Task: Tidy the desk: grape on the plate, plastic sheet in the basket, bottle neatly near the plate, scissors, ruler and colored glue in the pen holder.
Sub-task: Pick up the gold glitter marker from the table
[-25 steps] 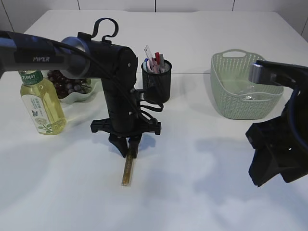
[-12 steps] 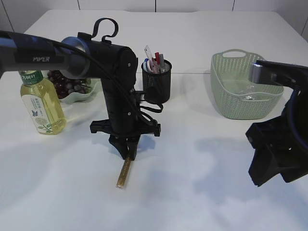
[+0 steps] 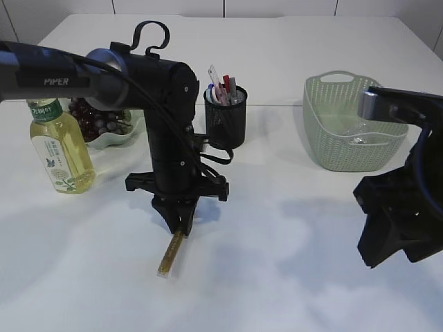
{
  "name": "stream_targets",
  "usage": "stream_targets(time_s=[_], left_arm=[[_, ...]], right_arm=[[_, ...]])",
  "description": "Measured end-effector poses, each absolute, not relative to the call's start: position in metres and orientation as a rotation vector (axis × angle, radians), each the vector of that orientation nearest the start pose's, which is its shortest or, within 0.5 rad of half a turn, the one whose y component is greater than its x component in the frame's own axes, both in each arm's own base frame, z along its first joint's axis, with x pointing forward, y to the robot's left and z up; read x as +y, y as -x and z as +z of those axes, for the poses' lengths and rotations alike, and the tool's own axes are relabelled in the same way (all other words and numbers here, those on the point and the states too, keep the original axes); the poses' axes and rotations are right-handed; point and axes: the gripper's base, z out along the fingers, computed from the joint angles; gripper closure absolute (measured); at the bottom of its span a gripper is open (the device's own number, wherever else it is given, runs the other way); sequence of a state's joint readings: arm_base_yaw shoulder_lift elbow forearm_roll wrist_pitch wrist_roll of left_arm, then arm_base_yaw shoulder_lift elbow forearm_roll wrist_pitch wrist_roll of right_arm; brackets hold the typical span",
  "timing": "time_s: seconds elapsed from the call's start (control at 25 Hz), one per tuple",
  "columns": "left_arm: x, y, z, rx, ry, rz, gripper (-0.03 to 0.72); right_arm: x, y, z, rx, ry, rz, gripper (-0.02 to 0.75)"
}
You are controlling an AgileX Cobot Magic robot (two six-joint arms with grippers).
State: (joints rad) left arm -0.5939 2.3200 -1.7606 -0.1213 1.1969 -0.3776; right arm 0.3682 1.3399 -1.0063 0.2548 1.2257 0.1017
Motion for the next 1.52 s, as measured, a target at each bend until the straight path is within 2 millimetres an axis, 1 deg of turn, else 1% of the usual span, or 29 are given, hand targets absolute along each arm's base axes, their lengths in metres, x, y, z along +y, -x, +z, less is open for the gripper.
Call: stream_targets(time_s=[0.16,0.36,0.48,0.64,0.8,0.88,1.0,1.12,1.32,1.52], left_arm=[[-0.266,-0.357,0.119,3.261,-0.341,-0.085,0.566],[-0.282,-0.345,0.119,3.249,-0.451,-0.082,0.566],[-0.287,-0.341,0.124,3.233,-0.488,-0.087,0.566],[-0.285,-0.341,0.147,3.164,-0.530,-0.068,0.566],[-0.276,-0.342,0.184,3.050,-0.566,-0.014,0.566],[-0.273,-0.344,0.203,2.971,-0.561,-0.018,0.566],[-0.271,-0.348,0.222,2.861,-0.557,-0.017,0.566],[-0.272,-0.353,0.228,2.775,-0.544,-0.036,0.566],[-0.282,-0.366,0.235,2.600,-0.535,-0.141,0.566],[-0.295,-0.380,0.248,2.356,-0.531,-0.276,0.566]], right_arm=[[0.103,-0.208,0.279,3.063,0.294,0.402,0.302],[0.104,-0.208,0.279,3.061,0.293,0.406,0.302],[0.104,-0.208,0.279,3.061,0.293,0.406,0.302],[0.104,-0.208,0.279,3.061,0.293,0.406,0.302],[0.104,-0.208,0.279,3.061,0.293,0.406,0.301],[0.104,-0.208,0.279,3.061,0.293,0.406,0.301],[0.104,-0.208,0.279,3.061,0.293,0.406,0.301],[0.104,-0.208,0.279,3.061,0.293,0.406,0.301],[0.104,-0.208,0.279,3.061,0.293,0.406,0.301],[0.104,-0.208,0.279,3.061,0.293,0.406,0.301]])
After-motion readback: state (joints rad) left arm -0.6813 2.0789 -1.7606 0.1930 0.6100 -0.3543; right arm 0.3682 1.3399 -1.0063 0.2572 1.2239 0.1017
